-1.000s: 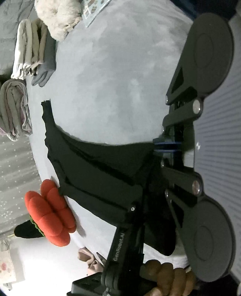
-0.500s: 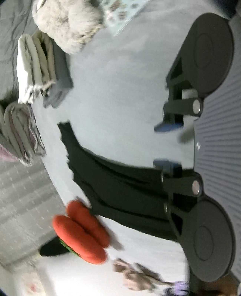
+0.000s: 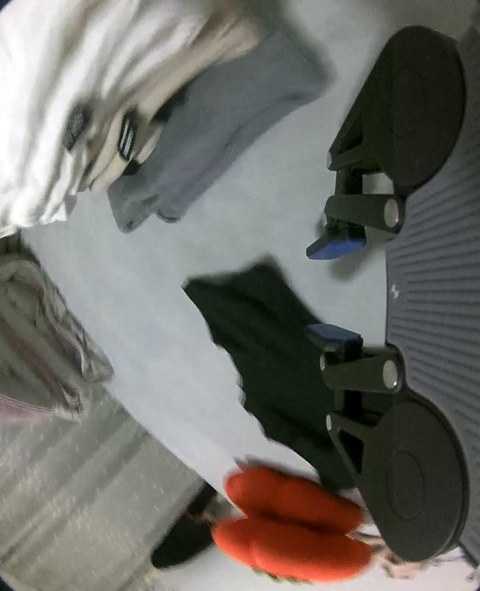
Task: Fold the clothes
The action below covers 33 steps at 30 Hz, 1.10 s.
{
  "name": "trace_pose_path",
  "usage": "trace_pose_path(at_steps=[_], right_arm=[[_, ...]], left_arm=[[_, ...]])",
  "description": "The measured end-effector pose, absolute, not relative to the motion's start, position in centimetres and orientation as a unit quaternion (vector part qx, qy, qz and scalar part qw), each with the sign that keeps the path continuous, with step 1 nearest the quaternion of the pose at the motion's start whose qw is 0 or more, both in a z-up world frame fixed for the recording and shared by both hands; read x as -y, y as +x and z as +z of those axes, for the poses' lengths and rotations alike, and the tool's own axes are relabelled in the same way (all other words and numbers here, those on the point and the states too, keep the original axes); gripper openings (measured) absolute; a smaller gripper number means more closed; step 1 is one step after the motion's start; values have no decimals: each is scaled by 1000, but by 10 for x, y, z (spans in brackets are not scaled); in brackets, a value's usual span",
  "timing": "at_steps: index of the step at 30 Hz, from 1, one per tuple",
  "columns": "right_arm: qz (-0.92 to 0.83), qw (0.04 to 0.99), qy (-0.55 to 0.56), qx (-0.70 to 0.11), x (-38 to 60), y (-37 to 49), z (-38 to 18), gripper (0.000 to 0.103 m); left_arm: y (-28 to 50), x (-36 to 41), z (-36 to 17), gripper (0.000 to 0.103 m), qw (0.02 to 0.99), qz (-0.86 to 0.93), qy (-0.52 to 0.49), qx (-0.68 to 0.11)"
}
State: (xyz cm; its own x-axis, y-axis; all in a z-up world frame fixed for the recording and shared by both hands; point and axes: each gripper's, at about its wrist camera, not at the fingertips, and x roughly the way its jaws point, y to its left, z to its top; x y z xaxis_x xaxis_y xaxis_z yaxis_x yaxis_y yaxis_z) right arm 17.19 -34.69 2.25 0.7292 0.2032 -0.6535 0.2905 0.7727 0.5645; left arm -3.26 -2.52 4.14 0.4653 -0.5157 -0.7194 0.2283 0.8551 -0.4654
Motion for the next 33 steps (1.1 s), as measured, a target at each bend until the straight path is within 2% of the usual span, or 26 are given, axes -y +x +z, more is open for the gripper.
trace_pose_path(at_steps=[4,5,6,7,12,18,24,26,28,29,30,31,33], right_arm=[[-32,865,351,-356,354,207,14,42],[-32,871,335,-359,351,213,15,37],[-36,880,306,-360,346,217,19,12],[-38,891,278,-356,339,220,24,5],[-7,944,163,-287,299,219,63,5],[101,966,-21,-235,188,218,87,5],[192,920,-182,-287,89,228,38,5],[197,918,-182,-293,88,224,36,6],[199,926,-142,-287,101,217,44,15],[209,933,-80,-281,120,212,57,20],[215,937,-23,-275,140,206,69,43],[213,938,20,-273,162,197,80,58],[205,935,97,-272,204,179,99,58]], left_arm=[[-16,21,38,36,839,-213,-167,-472],[-12,20,37,37,838,-212,-170,-473],[-11,18,37,37,838,-209,-173,-473],[-11,15,36,37,839,-205,-174,-474],[-15,2,40,37,844,-191,-191,-463],[-17,-8,44,37,853,-174,-199,-450],[-16,-22,45,37,857,-159,-213,-442],[-16,-25,48,37,859,-156,-216,-437],[-16,-29,50,38,862,-152,-218,-431],[-13,-31,52,39,865,-150,-218,-426],[-10,-33,56,41,869,-149,-219,-419],[-5,-36,59,42,871,-146,-221,-414],[16,-39,66,42,868,-150,-239,-409]])
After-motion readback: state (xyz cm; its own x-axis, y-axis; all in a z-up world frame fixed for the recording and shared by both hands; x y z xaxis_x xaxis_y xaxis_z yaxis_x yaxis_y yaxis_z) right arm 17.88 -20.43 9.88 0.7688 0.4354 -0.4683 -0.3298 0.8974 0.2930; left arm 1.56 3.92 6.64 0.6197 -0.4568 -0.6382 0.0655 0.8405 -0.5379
